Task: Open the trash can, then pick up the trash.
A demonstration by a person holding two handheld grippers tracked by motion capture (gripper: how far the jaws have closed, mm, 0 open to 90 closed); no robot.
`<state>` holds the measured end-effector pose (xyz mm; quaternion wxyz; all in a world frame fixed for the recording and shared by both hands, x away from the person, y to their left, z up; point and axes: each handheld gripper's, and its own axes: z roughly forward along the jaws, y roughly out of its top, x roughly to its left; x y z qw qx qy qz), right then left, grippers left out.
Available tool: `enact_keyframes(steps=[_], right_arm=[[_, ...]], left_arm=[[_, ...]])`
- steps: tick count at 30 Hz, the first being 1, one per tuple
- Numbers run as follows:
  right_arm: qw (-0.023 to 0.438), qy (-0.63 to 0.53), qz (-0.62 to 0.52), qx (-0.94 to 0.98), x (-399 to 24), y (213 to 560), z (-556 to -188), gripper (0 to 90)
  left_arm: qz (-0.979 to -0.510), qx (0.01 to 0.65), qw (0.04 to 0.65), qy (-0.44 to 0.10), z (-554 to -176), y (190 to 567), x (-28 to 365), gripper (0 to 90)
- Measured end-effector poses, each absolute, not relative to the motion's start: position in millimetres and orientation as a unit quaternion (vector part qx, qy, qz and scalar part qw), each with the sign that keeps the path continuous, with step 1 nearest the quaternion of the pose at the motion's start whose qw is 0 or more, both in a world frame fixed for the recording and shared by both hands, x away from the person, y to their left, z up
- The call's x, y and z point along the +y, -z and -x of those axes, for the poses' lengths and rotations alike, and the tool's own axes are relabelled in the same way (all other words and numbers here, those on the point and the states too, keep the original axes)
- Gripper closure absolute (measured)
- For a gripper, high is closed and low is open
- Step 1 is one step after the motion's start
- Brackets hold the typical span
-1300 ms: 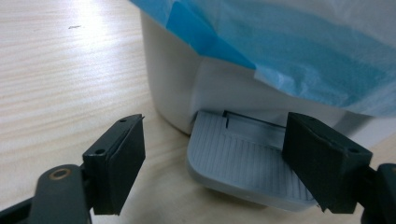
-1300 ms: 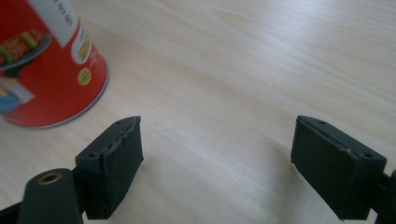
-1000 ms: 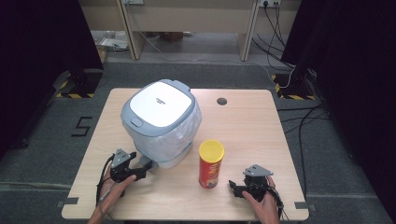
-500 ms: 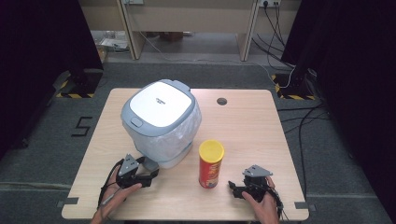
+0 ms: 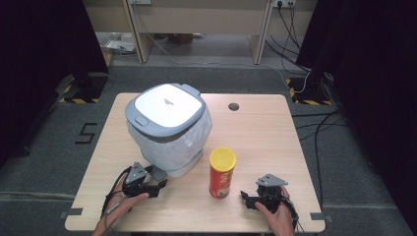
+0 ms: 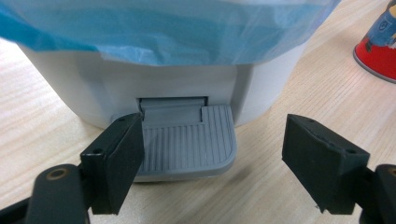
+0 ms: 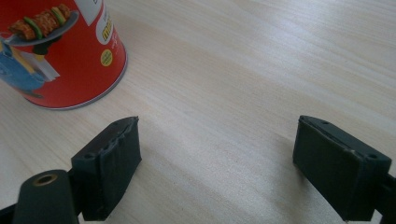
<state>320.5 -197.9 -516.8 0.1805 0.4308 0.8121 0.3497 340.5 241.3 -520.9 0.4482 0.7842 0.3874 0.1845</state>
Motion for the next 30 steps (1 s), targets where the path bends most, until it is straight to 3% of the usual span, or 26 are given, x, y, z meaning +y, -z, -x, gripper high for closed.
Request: enact_keyframes(steps=[13, 17, 30], right_arm=[[0.182, -0.350, -0.428, 0.813, -198, 517, -322, 14.9], [0.183, -0.347, -0.431, 0.813, -197, 517, -321, 14.9], [0.184, -0.346, -0.432, 0.812, -197, 517, -321, 14.8]], left_arm=[[-0.817, 0.362, 0.402, -0.197, -339, 522, 220, 15.9], [-0.811, 0.360, 0.432, -0.162, -339, 522, 215, 15.6], [-0.833, 0.330, 0.399, -0.193, -348, 522, 187, 15.1]])
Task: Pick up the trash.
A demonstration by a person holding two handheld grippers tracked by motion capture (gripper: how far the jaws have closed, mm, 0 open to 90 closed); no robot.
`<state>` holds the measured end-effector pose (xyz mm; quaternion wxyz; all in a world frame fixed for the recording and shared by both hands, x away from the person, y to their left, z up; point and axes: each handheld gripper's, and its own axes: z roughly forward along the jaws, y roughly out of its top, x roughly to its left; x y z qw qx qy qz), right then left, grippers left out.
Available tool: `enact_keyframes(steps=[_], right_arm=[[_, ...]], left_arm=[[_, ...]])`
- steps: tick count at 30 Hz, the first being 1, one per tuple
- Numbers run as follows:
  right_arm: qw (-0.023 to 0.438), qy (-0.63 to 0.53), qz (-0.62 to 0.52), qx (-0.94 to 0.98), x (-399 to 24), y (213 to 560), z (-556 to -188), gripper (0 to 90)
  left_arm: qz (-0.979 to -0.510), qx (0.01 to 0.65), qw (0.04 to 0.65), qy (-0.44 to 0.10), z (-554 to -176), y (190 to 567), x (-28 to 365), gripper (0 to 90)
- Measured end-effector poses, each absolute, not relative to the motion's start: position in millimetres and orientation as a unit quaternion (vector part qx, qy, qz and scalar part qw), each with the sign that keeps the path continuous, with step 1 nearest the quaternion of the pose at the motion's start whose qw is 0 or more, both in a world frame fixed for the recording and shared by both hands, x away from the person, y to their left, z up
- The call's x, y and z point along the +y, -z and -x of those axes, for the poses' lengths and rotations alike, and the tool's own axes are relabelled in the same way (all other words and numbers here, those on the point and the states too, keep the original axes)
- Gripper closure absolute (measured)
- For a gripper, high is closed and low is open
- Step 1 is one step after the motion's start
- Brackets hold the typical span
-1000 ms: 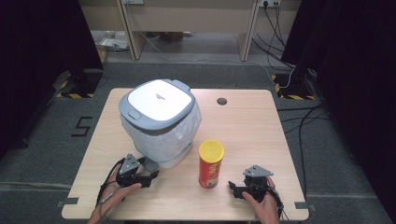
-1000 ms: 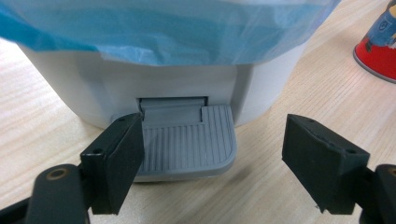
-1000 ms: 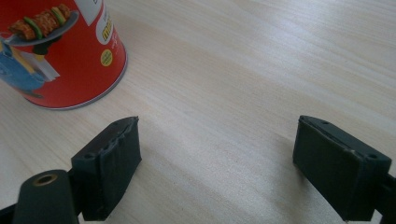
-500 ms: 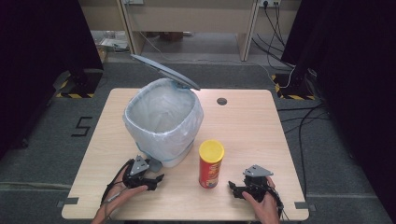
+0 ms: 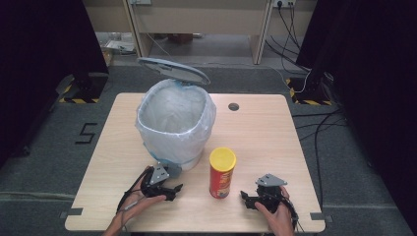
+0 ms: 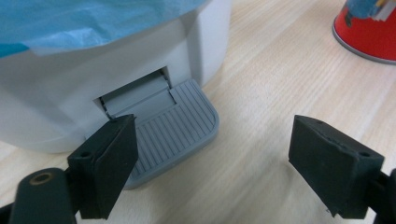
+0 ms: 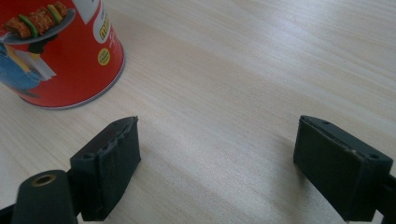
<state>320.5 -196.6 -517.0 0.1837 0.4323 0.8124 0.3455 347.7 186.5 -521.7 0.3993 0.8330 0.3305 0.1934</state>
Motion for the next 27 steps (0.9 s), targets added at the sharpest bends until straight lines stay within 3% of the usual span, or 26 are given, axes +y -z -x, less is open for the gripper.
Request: enact_keyframes(steps=[7, 17, 27], right_arm=[[0.185, -0.345, -0.431, 0.813, -197, 517, -321, 14.6], [0.194, -0.383, -0.429, 0.795, -196, 509, -317, 16.8], [0.182, -0.462, -0.360, 0.790, -176, 486, -301, 15.1]], left_arm=[[-0.827, 0.336, 0.415, -0.177, -358, 521, 185, 15.2], [-0.840, 0.321, 0.381, -0.214, -353, 522, 176, 15.1], [-0.843, 0.317, 0.376, -0.217, -353, 522, 175, 14.8]])
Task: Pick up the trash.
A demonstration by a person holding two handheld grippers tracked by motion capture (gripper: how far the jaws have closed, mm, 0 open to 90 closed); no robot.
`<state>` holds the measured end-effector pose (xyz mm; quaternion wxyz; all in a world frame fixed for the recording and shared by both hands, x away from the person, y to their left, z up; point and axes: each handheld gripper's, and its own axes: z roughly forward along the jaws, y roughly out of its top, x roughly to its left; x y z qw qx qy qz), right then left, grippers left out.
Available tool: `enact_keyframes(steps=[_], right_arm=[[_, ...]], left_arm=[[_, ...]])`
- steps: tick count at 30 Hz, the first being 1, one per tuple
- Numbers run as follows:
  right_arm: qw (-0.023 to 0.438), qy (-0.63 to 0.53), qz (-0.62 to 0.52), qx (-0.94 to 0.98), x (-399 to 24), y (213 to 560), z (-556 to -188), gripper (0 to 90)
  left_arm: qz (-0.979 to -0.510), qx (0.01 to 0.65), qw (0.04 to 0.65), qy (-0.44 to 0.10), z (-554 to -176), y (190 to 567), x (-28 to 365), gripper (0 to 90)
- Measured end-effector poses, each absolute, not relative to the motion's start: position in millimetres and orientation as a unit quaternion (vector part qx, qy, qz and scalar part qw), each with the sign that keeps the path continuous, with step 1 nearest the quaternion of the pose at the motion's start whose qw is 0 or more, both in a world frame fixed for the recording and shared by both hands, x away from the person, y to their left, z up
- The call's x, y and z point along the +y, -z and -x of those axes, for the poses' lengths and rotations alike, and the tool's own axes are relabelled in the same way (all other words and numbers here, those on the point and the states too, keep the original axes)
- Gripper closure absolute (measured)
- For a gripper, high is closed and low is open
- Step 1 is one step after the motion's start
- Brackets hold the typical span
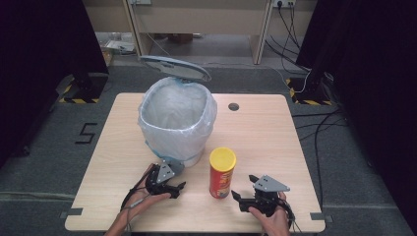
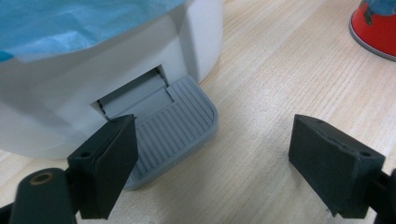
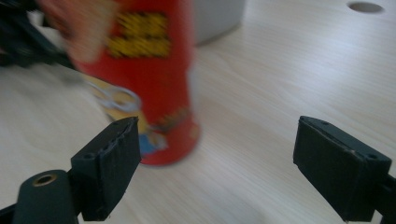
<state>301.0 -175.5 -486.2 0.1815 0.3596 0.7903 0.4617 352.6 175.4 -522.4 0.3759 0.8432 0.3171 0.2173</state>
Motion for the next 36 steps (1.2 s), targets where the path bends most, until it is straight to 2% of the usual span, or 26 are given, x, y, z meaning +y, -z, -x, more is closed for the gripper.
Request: enact_keyframes(steps=[11, 22, 25, 31, 36], right_arm=[[0.180, -0.487, -0.312, 0.795, -138, 482, -298, 15.1], [0.182, -0.503, -0.318, 0.783, -127, 490, -314, 15.6], [0.185, -0.505, -0.308, 0.785, -123, 491, -315, 23.3], [0.193, -0.513, -0.300, 0.781, -121, 490, -317, 24.4], [0.212, -0.522, -0.312, 0.765, -127, 473, -318, 24.6]], left_arm=[[-0.843, 0.317, 0.376, -0.218, -353, 522, 175, 14.8], [-0.843, 0.316, 0.376, -0.218, -353, 522, 175, 14.8], [-0.843, 0.316, 0.376, -0.219, -352, 522, 175, 14.8], [-0.843, 0.316, 0.376, -0.219, -352, 522, 175, 14.8], [-0.843, 0.316, 0.376, -0.220, -352, 523, 175, 14.8]])
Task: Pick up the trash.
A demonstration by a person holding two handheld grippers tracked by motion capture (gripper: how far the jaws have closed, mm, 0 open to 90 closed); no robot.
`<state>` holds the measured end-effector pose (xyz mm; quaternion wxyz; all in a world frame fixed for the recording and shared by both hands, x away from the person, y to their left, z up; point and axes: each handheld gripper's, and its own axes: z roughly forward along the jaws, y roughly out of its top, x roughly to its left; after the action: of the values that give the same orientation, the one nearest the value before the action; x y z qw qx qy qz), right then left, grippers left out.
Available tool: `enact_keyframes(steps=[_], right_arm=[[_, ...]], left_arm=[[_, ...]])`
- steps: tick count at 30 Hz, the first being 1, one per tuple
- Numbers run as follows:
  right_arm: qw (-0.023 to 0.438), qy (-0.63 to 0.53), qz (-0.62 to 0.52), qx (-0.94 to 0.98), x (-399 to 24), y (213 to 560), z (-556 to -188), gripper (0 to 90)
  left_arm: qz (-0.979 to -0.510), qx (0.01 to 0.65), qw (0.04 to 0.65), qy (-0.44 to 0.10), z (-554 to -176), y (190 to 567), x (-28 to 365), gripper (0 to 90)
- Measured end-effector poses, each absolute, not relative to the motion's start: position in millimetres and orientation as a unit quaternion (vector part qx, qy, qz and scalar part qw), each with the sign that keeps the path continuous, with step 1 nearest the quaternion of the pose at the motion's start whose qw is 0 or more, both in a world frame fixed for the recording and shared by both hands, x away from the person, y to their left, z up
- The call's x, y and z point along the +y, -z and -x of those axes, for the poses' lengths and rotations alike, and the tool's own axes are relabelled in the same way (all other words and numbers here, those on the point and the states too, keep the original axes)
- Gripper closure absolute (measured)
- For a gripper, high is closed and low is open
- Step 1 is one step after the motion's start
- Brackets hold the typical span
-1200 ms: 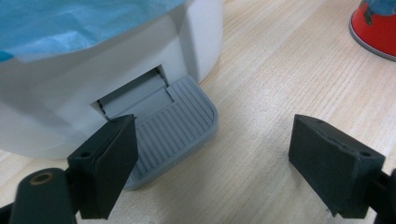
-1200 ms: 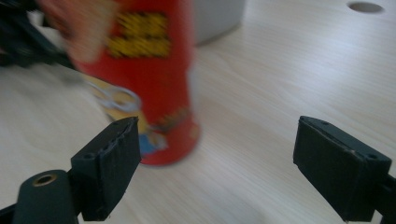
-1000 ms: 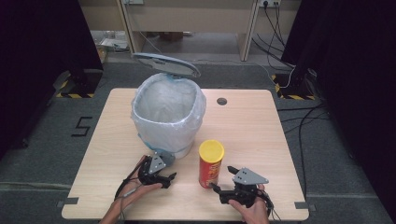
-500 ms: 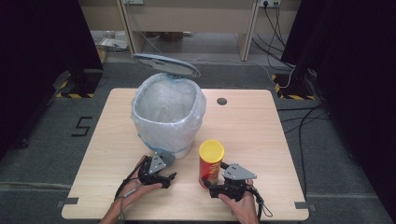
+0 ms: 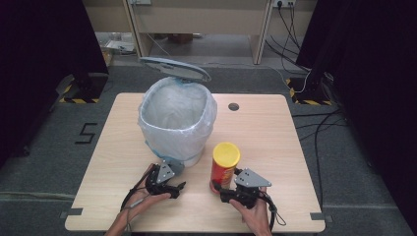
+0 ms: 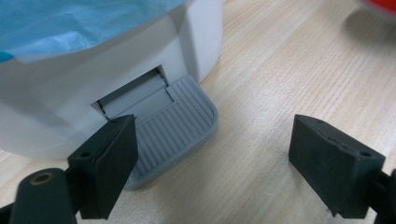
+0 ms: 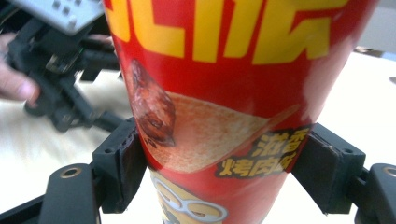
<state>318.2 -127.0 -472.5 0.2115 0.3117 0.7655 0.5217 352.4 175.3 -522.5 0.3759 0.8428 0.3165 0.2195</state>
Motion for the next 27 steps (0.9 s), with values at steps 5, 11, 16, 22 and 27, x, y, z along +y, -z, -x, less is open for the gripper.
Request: enact_keyframes(steps=[5, 11, 16, 22, 27], right_arm=[[0.231, -0.520, -0.326, 0.755, -134, 454, -325, 24.6], [0.254, -0.524, -0.328, 0.744, -139, 426, -332, 24.6], [0.266, -0.530, -0.330, 0.734, -141, 402, -340, 24.6], [0.273, -0.537, -0.328, 0.728, -144, 371, -349, 24.6], [0.276, -0.542, -0.325, 0.725, -144, 347, -355, 24.6]], left_arm=[[-0.842, 0.316, 0.377, -0.221, -352, 523, 175, 14.8], [-0.842, 0.316, 0.377, -0.221, -352, 523, 175, 14.8], [-0.842, 0.316, 0.377, -0.221, -352, 523, 175, 14.8], [-0.842, 0.317, 0.377, -0.221, -352, 522, 175, 14.8], [-0.842, 0.316, 0.376, -0.221, -352, 522, 175, 14.8]])
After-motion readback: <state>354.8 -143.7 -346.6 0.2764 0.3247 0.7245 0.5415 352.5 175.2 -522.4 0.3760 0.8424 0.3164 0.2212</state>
